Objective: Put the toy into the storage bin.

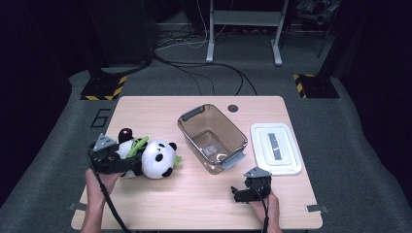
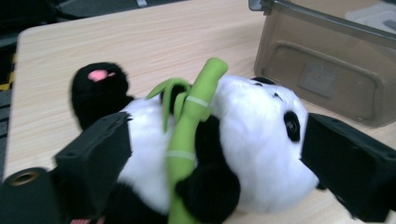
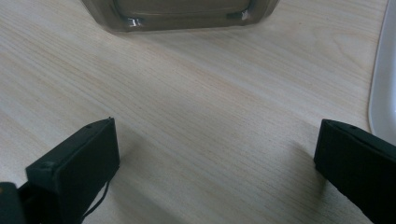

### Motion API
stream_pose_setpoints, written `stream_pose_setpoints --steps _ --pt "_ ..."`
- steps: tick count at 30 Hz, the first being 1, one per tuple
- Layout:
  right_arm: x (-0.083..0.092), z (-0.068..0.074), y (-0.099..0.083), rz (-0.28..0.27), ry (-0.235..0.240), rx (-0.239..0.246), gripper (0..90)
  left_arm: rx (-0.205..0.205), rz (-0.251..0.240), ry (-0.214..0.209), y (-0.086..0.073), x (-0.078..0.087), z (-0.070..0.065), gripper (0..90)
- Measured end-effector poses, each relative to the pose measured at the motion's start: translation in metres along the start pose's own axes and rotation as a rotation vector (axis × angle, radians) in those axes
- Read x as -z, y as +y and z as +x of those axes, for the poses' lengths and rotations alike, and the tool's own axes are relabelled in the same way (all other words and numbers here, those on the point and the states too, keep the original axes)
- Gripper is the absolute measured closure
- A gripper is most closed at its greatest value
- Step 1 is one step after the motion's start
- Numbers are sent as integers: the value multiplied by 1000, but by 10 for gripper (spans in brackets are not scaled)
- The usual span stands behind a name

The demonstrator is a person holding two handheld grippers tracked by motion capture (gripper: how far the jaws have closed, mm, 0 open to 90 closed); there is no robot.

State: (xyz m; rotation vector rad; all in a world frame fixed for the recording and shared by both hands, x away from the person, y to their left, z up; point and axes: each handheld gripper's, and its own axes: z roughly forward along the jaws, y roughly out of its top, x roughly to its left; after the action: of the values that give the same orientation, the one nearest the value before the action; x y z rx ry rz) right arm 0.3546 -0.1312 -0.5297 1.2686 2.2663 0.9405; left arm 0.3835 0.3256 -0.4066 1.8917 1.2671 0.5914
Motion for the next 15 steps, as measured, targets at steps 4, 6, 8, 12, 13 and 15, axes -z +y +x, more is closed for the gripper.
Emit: stream_pose_setpoints --steps 4,6,8,12,13,15 --pt "0 -1 0 -2 3 7 0 27 83 21 -2 -29 8 194" --pt "0 -1 0 -2 3 7 0 23 87 57 -4 -36 8 264" --pt "0 -1 0 -2 2 7 0 -1 88 93 -3 -38 7 347" --pt "0 0 0 -2 1 7 0 -49 119 128 -5 -45 4 449" --pt "0 -1 0 -2 2 7 0 -57 125 129 -6 -45 4 465" --pt "0 -1 0 -2 2 8 0 -60 137 126 -7 -48 4 505"
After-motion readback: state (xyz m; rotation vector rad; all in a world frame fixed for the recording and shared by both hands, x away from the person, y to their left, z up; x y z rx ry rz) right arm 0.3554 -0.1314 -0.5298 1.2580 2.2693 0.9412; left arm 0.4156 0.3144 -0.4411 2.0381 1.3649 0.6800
